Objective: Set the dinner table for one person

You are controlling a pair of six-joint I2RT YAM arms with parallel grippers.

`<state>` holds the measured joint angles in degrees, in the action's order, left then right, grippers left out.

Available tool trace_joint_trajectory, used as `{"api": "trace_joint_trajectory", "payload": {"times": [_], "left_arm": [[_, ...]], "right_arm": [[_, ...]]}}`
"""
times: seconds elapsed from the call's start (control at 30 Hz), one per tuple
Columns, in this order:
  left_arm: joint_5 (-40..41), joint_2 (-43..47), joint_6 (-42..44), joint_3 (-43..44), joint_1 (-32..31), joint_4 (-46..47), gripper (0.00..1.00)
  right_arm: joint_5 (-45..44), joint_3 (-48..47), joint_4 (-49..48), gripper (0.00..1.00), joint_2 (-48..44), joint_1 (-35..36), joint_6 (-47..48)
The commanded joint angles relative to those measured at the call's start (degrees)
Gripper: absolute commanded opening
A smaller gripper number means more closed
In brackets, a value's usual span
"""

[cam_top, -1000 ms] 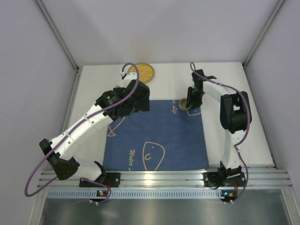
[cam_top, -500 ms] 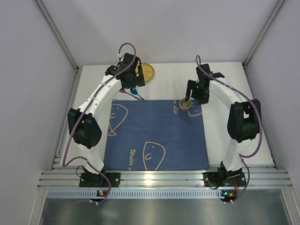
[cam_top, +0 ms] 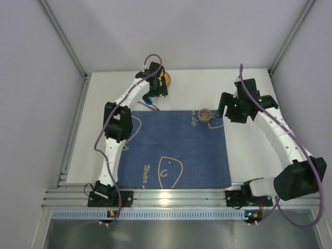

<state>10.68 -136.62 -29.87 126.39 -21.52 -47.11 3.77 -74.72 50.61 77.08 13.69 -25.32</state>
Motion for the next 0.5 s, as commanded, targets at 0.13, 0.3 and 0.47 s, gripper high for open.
{"api": "trace_joint_trajectory", "payload": {"times": [0.13, 0.3, 0.47], "left_arm": [[0.2, 0.8, -1.9, -2.0, 0.2, 1.3, 0.90], [1.5, 0.7, -3.3, -4.4, 0.2, 0.6, 0.87], [1.5, 1.5, -4.1, -8.3, 0.1, 1.8, 0.86]], "right_arm": [[-2.6, 6.3, 4.2, 0.77, -4.7, -3.0, 0.0], [-3.2, 6.9, 5.2, 0.77, -5.4, -4.2, 0.6], [-3.3, 7.2, 5.3, 0.77, -5.6, -4.7, 0.5]]}}
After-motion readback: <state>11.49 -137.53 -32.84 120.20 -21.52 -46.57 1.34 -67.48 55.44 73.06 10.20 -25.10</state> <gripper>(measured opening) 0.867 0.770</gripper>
